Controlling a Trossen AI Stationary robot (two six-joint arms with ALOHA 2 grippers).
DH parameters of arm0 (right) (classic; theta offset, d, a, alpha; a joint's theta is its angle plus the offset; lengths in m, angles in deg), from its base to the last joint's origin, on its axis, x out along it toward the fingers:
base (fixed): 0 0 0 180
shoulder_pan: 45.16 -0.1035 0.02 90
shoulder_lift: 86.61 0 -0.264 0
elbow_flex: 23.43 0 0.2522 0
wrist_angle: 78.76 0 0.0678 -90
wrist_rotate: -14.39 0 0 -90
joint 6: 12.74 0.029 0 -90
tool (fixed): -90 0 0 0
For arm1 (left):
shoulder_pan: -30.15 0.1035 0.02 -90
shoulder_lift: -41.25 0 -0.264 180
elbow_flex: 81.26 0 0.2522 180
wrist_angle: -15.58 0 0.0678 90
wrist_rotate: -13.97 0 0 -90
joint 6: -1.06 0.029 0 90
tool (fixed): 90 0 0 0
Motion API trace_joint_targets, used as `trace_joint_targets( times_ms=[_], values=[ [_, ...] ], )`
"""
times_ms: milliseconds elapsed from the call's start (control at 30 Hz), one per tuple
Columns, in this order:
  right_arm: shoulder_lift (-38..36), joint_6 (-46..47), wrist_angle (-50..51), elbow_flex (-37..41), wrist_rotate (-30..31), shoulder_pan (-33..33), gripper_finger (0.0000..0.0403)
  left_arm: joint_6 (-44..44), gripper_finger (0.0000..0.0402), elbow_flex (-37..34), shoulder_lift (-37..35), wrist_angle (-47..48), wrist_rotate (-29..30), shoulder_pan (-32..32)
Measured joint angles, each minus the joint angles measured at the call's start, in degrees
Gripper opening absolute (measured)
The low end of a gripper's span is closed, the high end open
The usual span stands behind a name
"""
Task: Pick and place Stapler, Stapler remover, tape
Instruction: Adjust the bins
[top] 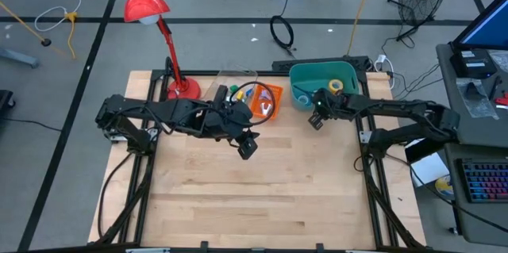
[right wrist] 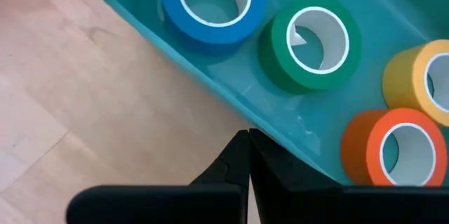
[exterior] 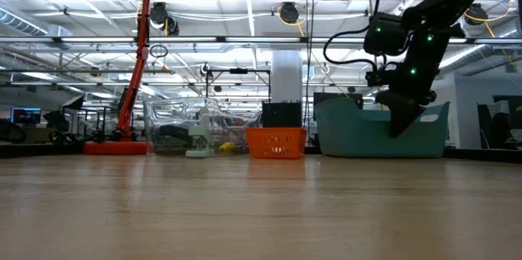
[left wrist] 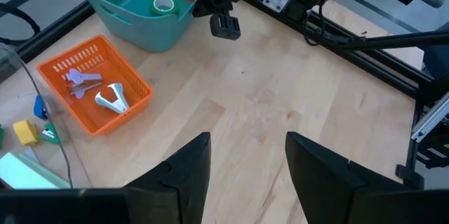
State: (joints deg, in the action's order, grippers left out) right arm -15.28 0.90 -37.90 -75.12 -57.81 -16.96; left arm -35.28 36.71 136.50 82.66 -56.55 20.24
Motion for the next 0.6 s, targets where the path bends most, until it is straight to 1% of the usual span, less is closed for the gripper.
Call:
trace_joint_targets(
  times_ms=[233,433,533,600],
  values=[
    [0.0,-2.66,-1.18,0.0,-0.28,3.06,0.0,0.0,0.0186,0.0,0.0,0.04,0.0,0.0],
    [0.0,-3.54,-3.52,0.0,-3.02,5.05,0.0,0.02,0.0186,0.0,0.0,0.05,0.0,0.0],
    [-0.86,-2.0,-2.4,0.0,-4.9,4.97,0.0,0.02,0.0186,0.0,0.0,0.08,0.0,0.02],
    [-2.04,-0.76,-1.0,-0.02,-5.97,3.82,0.0,0.02,0.0186,0.0,0.0,0.19,0.01,0.02]
  ],
)
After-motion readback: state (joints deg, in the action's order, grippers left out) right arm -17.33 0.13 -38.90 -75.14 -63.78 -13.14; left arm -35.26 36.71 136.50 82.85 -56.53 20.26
